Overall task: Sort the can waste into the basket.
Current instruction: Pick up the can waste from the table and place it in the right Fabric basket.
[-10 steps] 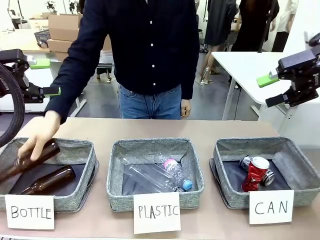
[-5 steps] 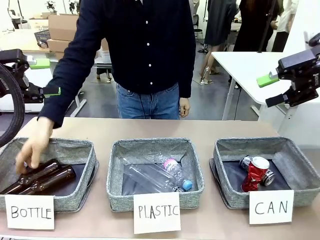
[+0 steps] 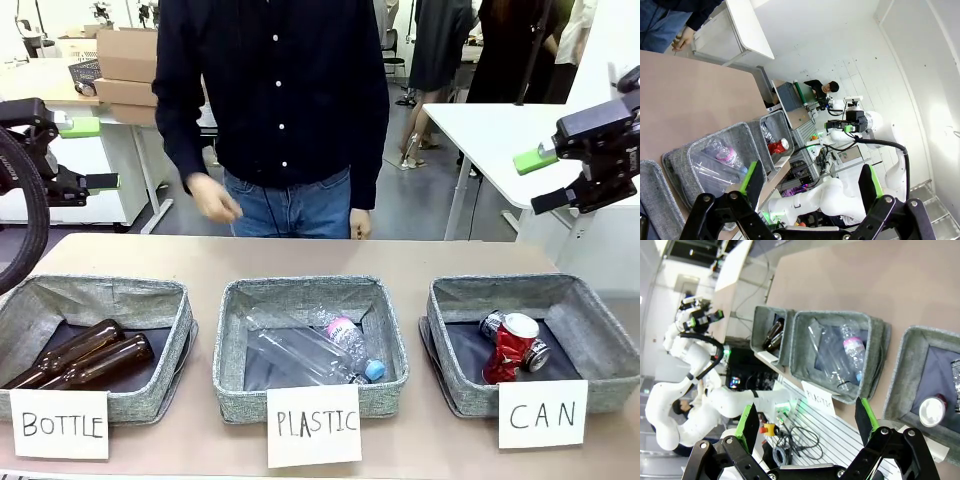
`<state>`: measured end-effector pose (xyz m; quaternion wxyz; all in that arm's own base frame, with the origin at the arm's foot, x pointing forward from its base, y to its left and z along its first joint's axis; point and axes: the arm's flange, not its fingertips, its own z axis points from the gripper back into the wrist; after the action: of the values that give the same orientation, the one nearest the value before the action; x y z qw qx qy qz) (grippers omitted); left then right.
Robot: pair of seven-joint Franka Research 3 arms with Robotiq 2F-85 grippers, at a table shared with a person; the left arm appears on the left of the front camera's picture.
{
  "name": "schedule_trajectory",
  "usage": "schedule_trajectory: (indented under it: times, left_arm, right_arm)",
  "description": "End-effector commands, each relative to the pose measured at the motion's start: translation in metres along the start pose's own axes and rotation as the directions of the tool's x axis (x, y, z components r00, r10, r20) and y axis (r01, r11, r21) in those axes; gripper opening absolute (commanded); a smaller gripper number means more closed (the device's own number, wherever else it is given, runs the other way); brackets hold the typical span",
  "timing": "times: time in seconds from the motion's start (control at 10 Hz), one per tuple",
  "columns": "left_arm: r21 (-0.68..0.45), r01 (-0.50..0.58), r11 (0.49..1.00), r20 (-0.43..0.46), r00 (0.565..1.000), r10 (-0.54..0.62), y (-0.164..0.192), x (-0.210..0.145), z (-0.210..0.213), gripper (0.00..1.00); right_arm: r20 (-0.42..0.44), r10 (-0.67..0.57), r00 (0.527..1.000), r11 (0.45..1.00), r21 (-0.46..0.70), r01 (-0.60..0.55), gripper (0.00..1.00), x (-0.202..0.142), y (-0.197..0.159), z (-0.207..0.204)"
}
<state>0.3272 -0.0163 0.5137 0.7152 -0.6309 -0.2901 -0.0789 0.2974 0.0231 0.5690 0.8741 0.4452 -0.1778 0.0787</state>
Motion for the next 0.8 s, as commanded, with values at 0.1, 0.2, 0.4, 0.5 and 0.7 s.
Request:
schedule_trajectory:
  times: [0.1,0.2,0.4,0.5,0.7]
  left_arm:
    - [-0.023,0.017,1.0,0.01,1.0,-0.017,-0.0007,-0.0043,0.0006,1.0]
    - [-0.023,0.017,1.0,0.01,1.0,-0.017,-0.0007,-0.0043,0.0006,1.0]
    - [-0.023,0.017,1.0,0.01,1.0,-0.017,-0.0007,-0.0043,0.0006,1.0]
    - [-0.023,0.017,1.0,0.01,1.0,-0.017,-0.0007,-0.0043,0.0006,1.0]
    - [-0.023,0.017,1.0,0.01,1.0,-0.017,-0.0007,-0.0043,0.0006,1.0]
  right_arm:
    - [-0.006,0.017,1.0,1.0,-0.003,-0.017,1.0,0.0017,0.0017,0.0031]
    - [-0.006,0.017,1.0,1.0,-0.003,-0.017,1.0,0.0017,0.0017,0.0031]
    - [-0.006,0.017,1.0,1.0,-0.003,-0.017,1.0,0.0017,0.0017,0.0031]
    - [-0.006,0.017,1.0,1.0,-0.003,-0.017,1.0,0.0017,0.0017,0.0031]
    - [-0.006,0.017,1.0,1.0,-0.003,-0.017,1.0,0.0017,0.0017,0.0031]
